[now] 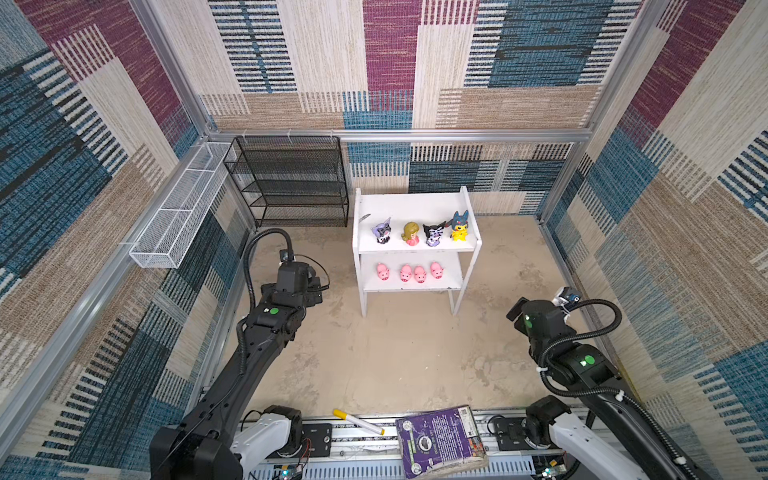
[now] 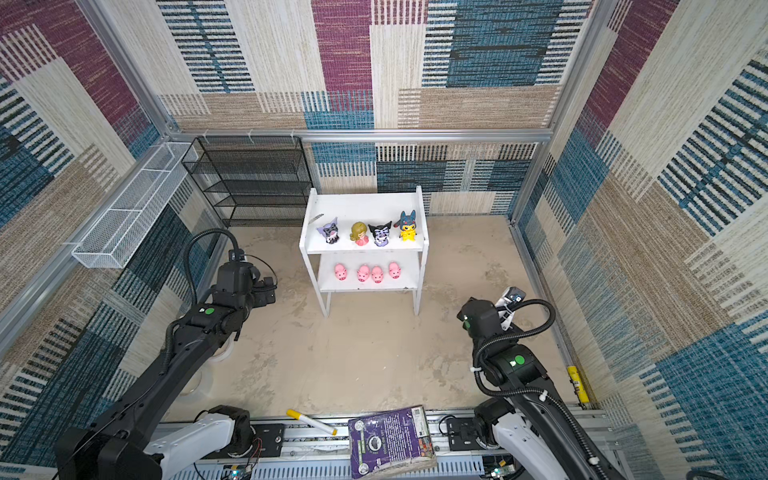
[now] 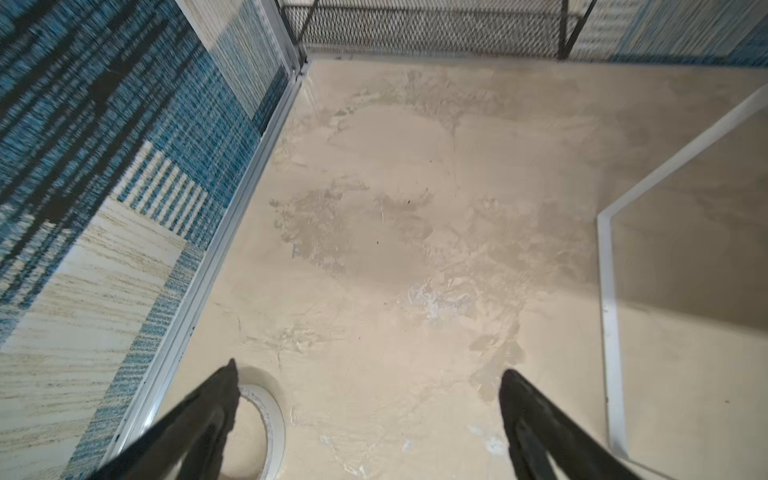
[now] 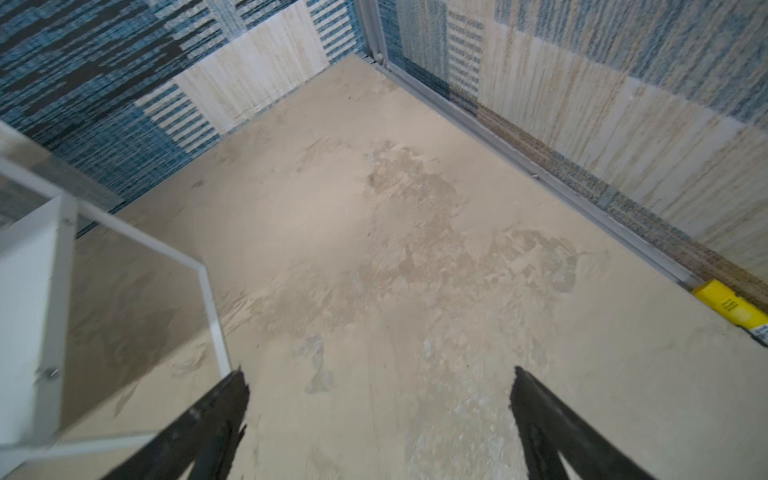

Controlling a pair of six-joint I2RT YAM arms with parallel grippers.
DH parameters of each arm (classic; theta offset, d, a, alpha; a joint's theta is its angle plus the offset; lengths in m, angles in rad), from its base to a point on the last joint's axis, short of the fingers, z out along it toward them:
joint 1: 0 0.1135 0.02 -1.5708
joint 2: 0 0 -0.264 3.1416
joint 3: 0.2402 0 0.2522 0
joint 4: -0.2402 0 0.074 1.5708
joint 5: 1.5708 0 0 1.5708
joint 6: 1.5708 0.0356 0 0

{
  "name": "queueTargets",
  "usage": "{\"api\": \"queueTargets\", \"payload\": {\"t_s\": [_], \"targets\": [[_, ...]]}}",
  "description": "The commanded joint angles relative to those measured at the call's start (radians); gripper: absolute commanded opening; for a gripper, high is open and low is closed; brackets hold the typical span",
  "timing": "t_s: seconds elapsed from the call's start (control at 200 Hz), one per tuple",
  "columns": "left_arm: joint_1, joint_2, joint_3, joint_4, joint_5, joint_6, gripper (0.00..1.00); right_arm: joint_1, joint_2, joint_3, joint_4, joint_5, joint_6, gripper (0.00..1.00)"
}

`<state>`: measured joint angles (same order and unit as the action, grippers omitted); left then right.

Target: Place and organize the plastic toys onto the shelf

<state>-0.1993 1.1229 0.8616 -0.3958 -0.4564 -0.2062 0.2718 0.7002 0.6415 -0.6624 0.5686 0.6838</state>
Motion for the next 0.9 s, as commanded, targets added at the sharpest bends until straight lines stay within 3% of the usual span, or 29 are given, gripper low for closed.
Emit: {"api": "queueTargets", "payload": {"t_s": [0.0,0.125,0.21,0.321,0.501,0.561,0.686,0.736,0.811,0.896], "targets": [[0.035,0.061,-0.003,0.101,-0.048,-0.018,0.98,-0.218,0.12,-0.015,0.297,-0.332,-0.256,1.0],[0.075,0.139,-0.049,0.231,-0.064,0.054,0.98,-0.3,0.291,-0.039,0.528,-0.348,-0.342,1.0],[0.087,0.211,-0.071,0.289,-0.081,0.037,0.98,-0.335,0.415,-0.045,0.685,-0.356,-0.375,1.0],[0.087,0.282,-0.123,0.421,-0.086,0.034,0.98,-0.424,0.646,0.005,0.79,-0.461,-0.362,1.0],[0.087,0.356,-0.247,0.74,-0.067,0.054,0.98,-0.443,0.868,0.019,1.036,-0.502,-0.394,1.0],[0.086,0.367,-0.229,0.729,-0.003,0.117,0.98,-0.442,0.913,0.019,1.113,-0.517,-0.407,1.0],[0.089,0.358,-0.345,0.988,0.087,0.239,0.98,-0.442,0.965,0.046,1.175,-0.517,-0.46,1.0],[0.105,0.397,-0.397,1.169,0.113,0.256,0.98,-0.445,0.965,0.027,1.218,-0.523,-0.464,1.0],[0.123,0.356,-0.399,1.087,0.155,0.217,0.97,-0.444,0.972,0.016,1.24,-0.55,-0.48,1.0],[0.135,0.391,-0.488,1.275,0.213,0.228,0.98,-0.443,0.932,-0.05,1.32,-0.552,-0.481,0.99]]}}
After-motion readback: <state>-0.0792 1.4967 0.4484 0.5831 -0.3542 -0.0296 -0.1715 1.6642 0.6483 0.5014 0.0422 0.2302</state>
